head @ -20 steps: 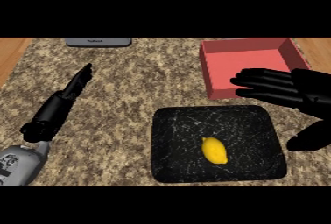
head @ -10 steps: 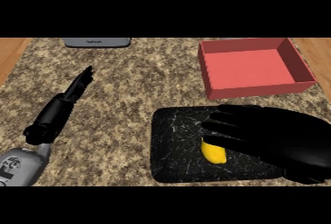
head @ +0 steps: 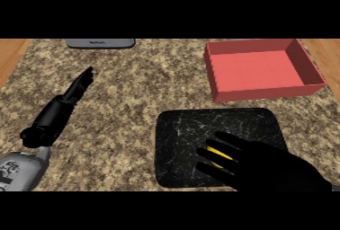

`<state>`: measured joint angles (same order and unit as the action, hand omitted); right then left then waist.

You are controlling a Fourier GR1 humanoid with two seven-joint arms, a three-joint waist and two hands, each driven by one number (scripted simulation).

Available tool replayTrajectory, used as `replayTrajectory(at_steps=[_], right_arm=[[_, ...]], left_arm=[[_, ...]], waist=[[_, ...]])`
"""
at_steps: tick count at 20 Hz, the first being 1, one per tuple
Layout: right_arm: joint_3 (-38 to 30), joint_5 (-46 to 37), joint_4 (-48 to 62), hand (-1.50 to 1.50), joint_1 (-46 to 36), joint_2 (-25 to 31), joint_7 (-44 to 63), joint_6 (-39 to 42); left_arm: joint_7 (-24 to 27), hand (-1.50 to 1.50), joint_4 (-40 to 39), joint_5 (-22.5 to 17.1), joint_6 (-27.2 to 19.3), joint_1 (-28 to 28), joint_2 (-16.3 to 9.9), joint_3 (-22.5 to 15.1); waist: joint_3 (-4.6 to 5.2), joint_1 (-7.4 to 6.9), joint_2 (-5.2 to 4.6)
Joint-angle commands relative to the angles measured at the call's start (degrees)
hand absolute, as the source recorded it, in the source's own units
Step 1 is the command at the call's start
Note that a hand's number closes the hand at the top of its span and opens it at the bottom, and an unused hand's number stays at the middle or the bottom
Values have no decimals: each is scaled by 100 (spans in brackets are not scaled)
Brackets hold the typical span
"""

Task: Pick the lemon from the tray and place it in the cardboard box

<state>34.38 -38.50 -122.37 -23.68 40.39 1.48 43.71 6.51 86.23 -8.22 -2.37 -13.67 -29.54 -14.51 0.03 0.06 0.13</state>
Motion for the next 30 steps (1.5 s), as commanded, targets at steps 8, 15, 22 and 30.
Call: replayTrajectory(at_steps=[8, 15, 22, 30], right_arm=[[329, -1486, 562, -150, 320, -653, -166, -224], [397, -2110, 930, -150, 416, -1114, -317, -353], [406, -2861, 1292, -150, 825, -948, -707, -1060], [344, -3151, 1607, -150, 960, -1159, -1257, -906]], left_arm=[[-193, 0, 105, 414, 317, 3, 402, 328], [-74, 0, -175, 764, 416, -125, 678, 530], [-575, 0, 393, 797, 632, -38, 706, 752], [-15, 0, -121, 1219, 720, 145, 1147, 767]], waist=[[-4, -18, -14], [-3, -5, -17], [-6, -6, -10], [-3, 5, -12]])
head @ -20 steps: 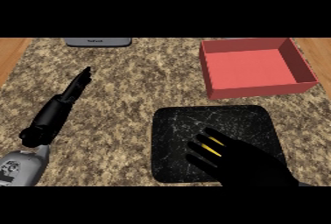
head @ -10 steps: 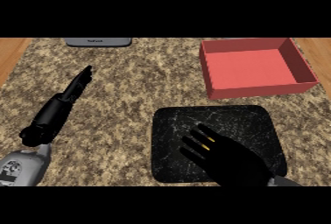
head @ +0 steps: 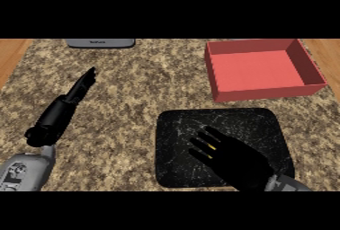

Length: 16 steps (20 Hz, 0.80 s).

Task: Pick the lemon from the tray and place it in the cardboard box

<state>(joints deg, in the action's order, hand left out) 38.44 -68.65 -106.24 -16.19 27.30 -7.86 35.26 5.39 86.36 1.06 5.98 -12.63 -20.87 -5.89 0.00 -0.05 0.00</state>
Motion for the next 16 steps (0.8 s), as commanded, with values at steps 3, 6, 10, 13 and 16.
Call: replayTrajectory(at_steps=[3, 6, 10, 13, 16], right_arm=[[74, -455, 548, -150, 76, -569, -93, -113], [8, -768, 927, -150, 78, -604, -118, -477], [-371, -920, 1213, -150, 196, -306, -560, -1000], [-329, -1106, 1327, -150, 196, -655, -524, -858], [-413, -1128, 1885, -150, -15, -850, -735, -924]], left_arm=[[-52, 0, -35, 87, 168, -127, 99, 310], [-472, 0, 263, 144, 182, -178, 284, 150], [-106, 0, 387, 199, 352, 299, 261, 265], [-38, 0, -174, 238, 520, -114, 164, 585], [79, 0, -54, 703, 135, 23, 625, 159]], waist=[[1, -1, 0], [-1, -10, 2], [0, -15, 1], [0, 0, -1], [0, -8, -5]])
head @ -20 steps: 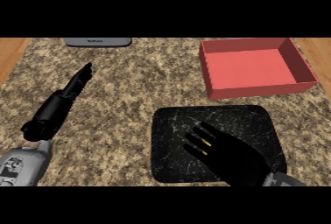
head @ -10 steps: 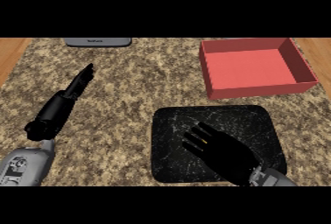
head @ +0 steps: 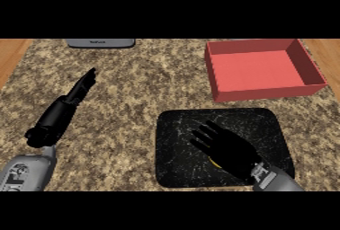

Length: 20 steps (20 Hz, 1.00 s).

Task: Pick the lemon from the tray and place it in the cardboard box

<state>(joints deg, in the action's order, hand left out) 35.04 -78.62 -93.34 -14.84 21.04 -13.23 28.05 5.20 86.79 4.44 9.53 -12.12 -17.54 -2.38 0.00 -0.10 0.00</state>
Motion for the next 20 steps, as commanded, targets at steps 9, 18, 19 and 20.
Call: replayTrajectory(at_steps=[9, 18, 19, 20], right_arm=[[118, -373, 768, 150, -226, -348, -1080, -1289], [-265, 1100, 740, 150, 391, 114, -3122, -1559], [-337, 1162, 997, 150, 118, -95, -3161, -1431], [-540, 1333, 1164, 150, 46, 133, -3593, -1623]], left_arm=[[-77, 0, 130, 53, 203, 5, 126, 180], [28, 0, 166, 143, 265, 184, 155, 160], [-364, 0, 685, 81, 265, 213, 165, 124], [-332, 0, 411, 18, 303, -139, 106, 274]], waist=[[-1, -14, -3], [-3, 5, -13], [-6, -80, 1], [-5, -29, -16]])
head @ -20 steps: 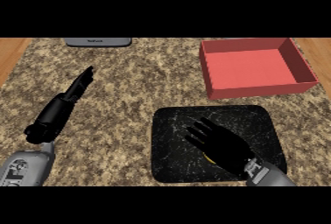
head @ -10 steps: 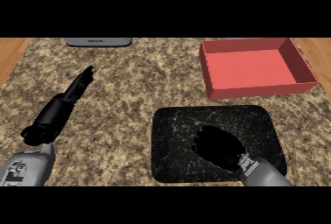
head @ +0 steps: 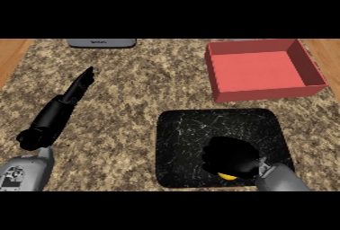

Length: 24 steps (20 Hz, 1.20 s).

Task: Pick the lemon from the tray and place it in the cardboard box

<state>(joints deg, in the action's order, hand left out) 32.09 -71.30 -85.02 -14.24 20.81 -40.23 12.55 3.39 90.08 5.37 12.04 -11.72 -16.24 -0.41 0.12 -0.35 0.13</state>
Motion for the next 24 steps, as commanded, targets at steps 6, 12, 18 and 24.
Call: replayTrajectory(at_steps=[6, 12, 18, 24], right_arm=[[-769, 1266, -747, 150, 136, 175, -1332, 26], [-1790, 2388, -2053, 150, 140, 668, -1409, 553], [-3088, 3771, -1859, 150, -28, 364, 37, 1131], [-3751, 4163, -989, 150, -1360, 84, 1622, 1518]], left_arm=[[125, 0, -311, 152, -10, -174, 50, 83], [-55, 0, -106, 60, 81, -73, -42, 204], [208, 0, 26, 64, 145, 307, 18, 125], [26, 0, -261, 292, -76, -232, 204, 50]], waist=[[-11, 75, -10], [-10, 89, 9], [-6, 40, 8], [-8, 11, -24]])
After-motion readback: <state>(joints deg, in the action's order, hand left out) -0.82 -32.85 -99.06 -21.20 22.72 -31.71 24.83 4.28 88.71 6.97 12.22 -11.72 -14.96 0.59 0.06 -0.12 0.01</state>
